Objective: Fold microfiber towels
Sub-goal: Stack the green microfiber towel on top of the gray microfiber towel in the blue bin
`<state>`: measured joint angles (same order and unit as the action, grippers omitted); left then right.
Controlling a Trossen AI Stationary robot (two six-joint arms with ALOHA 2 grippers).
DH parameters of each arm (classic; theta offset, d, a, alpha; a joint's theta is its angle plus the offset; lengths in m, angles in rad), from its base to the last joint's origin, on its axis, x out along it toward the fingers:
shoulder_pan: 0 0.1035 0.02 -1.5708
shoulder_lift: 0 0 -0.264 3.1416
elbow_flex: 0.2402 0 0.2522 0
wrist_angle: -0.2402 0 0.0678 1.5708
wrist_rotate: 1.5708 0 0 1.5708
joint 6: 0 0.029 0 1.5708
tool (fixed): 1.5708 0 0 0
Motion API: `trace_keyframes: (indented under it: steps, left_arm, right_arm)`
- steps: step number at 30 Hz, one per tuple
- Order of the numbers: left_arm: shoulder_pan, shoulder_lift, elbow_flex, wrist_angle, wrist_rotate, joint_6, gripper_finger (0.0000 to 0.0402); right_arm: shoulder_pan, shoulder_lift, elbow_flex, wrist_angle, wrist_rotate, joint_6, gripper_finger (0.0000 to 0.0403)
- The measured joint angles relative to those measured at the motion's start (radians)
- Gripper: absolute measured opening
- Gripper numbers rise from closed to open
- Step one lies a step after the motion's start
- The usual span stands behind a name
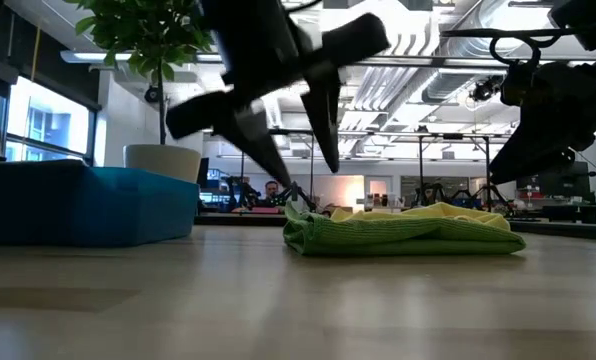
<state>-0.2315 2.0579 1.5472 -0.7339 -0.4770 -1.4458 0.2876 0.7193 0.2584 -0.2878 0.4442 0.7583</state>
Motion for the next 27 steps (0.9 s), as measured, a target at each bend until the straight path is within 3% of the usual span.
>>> trace_keyframes:
  steps: [4, 8, 14, 27]
  left_arm:
    - [0.028, 0.0, -0.055, 0.041, -0.006, -0.081, 0.0261]
    - [0.053, 0.0, -0.13, 0.125, -0.013, -0.099, 0.0286]
    - [0.079, 0.01, -0.198, 0.216, -0.031, -0.133, 0.0289]
    - [0.07, 0.067, -0.197, 0.301, -0.124, -0.057, 0.0275]
  right_arm:
    - [0.0, 0.0, 0.0, 0.0, 0.0, 0.0, 0.0165]
    - [0.0, 0.0, 0.0, 0.0, 0.0, 0.0, 0.0165]
    - [0.0, 0.0, 0.0, 0.0, 0.0, 0.0, 0.0165]
    - [0.0, 0.002, 0.0, 0.0, 0.001, 0.0, 0.0165]
